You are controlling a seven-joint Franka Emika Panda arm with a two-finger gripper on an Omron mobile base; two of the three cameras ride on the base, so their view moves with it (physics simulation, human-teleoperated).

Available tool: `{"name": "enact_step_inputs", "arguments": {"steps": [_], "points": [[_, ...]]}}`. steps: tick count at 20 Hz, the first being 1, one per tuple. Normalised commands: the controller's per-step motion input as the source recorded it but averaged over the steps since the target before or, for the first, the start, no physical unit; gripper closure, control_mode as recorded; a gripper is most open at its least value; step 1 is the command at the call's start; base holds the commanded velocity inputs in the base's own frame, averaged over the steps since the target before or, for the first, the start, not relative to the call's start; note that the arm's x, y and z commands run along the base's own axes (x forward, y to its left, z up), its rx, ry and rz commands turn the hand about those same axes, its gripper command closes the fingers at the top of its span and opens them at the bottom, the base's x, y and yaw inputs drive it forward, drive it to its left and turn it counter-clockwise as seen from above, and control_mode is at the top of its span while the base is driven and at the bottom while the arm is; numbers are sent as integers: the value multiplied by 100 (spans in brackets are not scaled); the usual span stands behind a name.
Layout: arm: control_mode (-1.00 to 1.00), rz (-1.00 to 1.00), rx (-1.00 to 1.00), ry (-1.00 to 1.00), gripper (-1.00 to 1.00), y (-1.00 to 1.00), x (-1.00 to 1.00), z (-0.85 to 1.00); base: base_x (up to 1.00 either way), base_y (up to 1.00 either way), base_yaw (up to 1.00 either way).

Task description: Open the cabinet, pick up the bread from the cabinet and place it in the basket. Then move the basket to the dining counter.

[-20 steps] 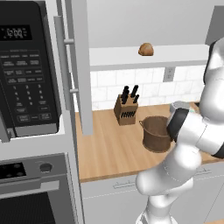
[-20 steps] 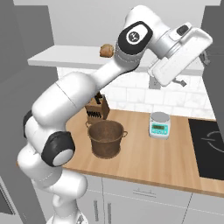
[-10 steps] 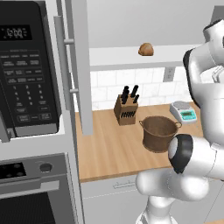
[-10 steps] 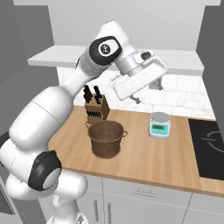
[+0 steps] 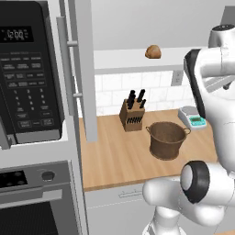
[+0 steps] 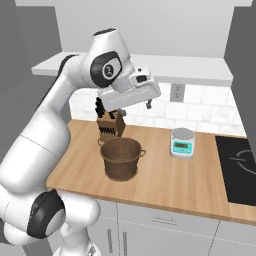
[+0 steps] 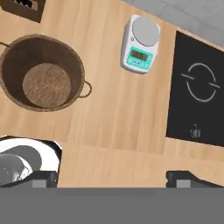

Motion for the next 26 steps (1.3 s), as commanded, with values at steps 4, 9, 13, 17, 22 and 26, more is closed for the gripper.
{"name": "enact_step_inputs", "arguments": {"steps": [4, 9, 13, 17, 22, 26], "points": [[-100, -18, 43, -39, -100, 49, 100, -26, 0, 0, 0], [-100, -33, 36, -43, -100, 65, 100, -6, 0, 0, 0], [-100, -35, 8, -37, -100, 41, 25, 30, 0, 0, 0], [-100, -28, -16, -22, -100, 21, 0, 60, 0, 0, 0], [-100, 6, -20, -13, -100, 57, 22, 49, 0, 0, 0], [-100, 23, -3, -1, -100, 49, 54, 32, 0, 0, 0]]}}
